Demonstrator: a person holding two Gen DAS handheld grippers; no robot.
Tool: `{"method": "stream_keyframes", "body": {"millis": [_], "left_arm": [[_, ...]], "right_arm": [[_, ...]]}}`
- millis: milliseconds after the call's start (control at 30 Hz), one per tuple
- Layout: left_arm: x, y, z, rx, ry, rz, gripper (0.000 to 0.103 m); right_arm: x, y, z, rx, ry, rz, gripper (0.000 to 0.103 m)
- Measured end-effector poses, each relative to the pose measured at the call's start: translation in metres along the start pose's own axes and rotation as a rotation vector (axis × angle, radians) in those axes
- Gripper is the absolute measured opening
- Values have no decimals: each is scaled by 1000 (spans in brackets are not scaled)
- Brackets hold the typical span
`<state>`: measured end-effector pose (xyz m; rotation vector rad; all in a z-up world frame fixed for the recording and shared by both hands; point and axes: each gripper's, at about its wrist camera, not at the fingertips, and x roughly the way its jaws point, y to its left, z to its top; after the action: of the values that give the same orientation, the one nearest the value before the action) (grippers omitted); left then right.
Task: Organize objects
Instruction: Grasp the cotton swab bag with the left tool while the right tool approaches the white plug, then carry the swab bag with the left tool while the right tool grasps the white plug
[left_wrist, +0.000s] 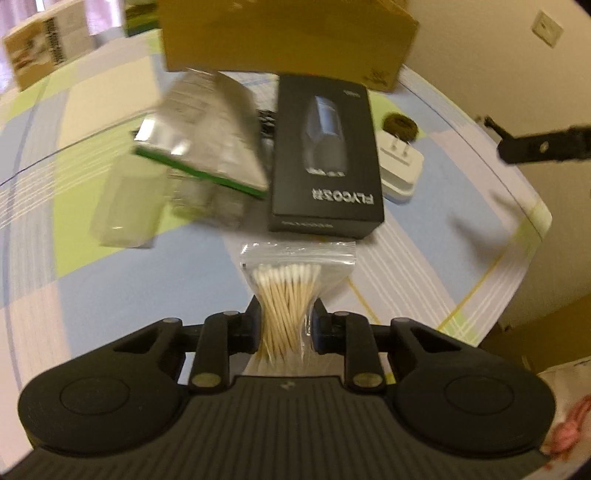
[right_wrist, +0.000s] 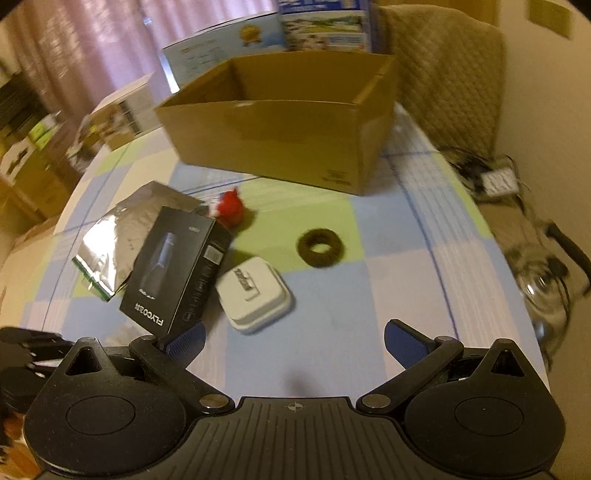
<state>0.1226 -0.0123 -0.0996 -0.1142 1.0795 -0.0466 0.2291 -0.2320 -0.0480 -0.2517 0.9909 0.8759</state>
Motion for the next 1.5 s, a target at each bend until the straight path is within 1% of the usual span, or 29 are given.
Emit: {"method": "stream_keyframes", "body": {"millis": [33, 133, 200, 300, 367, 467, 533, 833, 933, 1033, 1167, 1267, 1400, 1500], "left_arm": [[-6, 3, 0, -18, -10, 14, 21], [-22, 12, 1, -68, -44, 47, 21], [-33, 17, 3, -96, -66, 69, 21], [-45, 23, 5, -136, -94, 107, 21], [-50, 28, 7, -170, -108, 136, 21], [-55, 34, 9, -220, -125, 166, 21], [-59, 37, 8, -246, -132, 190, 21], [-63, 43, 12, -339, -142, 268, 21], [-64, 42, 12, -362, -142, 291, 21], [-66, 40, 13, -384, -148, 312, 21], [-68, 37, 18, -398, -157, 328, 21], [-71, 36, 27, -385, -163, 321, 21], [-72, 37, 50, -327, -184, 295, 21], [-72, 40, 71, -263, -207, 258, 21]], "right_arm": [[4, 2, 2, -24, 3, 14, 100], [21, 12, 7, -119, 19, 61, 93], [33, 18, 10, -177, 31, 84, 90], [52, 24, 12, -234, 52, 116, 87], [65, 25, 15, -260, 71, 129, 83], [83, 26, 17, -293, 92, 124, 75], [94, 26, 19, -317, 111, 120, 73], [120, 29, 22, -406, 167, 139, 71], [127, 33, 21, -442, 170, 124, 63], [128, 36, 21, -473, 161, 123, 62], [124, 29, 23, -474, 159, 143, 61], [117, 23, 30, -451, 152, 144, 61], [102, 14, 44, -374, 124, 150, 61], [86, 9, 52, -319, 91, 136, 61]]}}
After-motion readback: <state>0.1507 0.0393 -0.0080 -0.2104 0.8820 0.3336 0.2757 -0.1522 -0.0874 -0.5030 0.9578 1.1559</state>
